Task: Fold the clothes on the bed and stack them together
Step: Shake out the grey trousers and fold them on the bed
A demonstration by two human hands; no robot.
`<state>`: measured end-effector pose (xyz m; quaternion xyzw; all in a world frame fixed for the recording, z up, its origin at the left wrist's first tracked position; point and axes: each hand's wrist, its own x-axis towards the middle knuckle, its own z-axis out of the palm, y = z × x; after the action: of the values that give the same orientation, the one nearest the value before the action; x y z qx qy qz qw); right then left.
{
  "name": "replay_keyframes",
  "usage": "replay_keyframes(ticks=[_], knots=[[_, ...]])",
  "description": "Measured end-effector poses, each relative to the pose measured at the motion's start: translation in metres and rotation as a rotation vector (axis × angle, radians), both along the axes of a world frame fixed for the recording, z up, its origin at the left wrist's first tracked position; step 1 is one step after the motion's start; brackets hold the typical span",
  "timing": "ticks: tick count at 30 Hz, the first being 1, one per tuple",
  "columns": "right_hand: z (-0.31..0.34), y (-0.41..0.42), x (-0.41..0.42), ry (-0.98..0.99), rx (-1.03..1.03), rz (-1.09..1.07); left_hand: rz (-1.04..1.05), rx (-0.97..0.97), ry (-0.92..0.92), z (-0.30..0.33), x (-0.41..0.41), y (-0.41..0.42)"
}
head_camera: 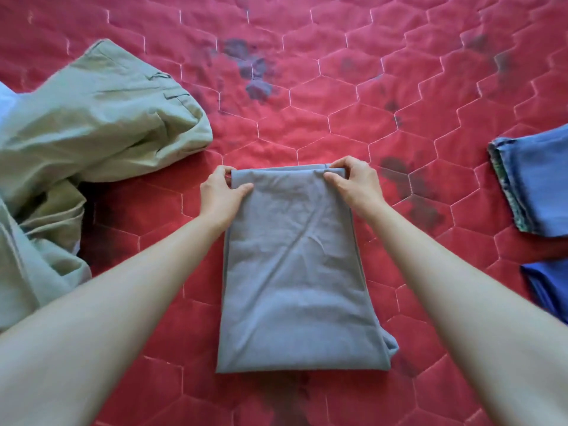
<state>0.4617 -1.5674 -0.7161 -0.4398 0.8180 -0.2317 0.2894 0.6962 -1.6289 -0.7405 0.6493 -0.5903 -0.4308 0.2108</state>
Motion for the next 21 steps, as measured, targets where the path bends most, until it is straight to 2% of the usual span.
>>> replay_keyframes(ticks=[5,10,13,15,17,19,21], knots=[[-0.006,-0.009,0.007,-0.001,-0.118,-0.029,0.033,-0.046,0.044,-0.007,0.010,-0.003],[-0.025,-0.020,0.011,0.019,-0.075,-0.018,0.022,-0.021,0.012,-0.013,0.009,-0.005],[-0.038,-0.020,0.016,0.074,-0.101,-0.025,-0.012,-0.161,-0.194,-0.014,0.003,0.002],[-0.043,-0.020,0.018,0.107,-0.118,-0.022,-0.111,-0.361,-0.393,-0.011,0.000,0.016],[-0.044,-0.020,0.018,0.131,-0.118,-0.013,-0.278,-0.493,-0.467,-0.011,-0.004,0.038],[-0.045,-0.021,0.019,0.154,-0.123,-0.010,-0.452,-0.520,-0.489,-0.017,-0.006,0.069],[-0.045,-0.021,0.021,0.193,-0.112,-0.002,-0.572,-0.469,-0.541,-0.025,-0.002,0.108]])
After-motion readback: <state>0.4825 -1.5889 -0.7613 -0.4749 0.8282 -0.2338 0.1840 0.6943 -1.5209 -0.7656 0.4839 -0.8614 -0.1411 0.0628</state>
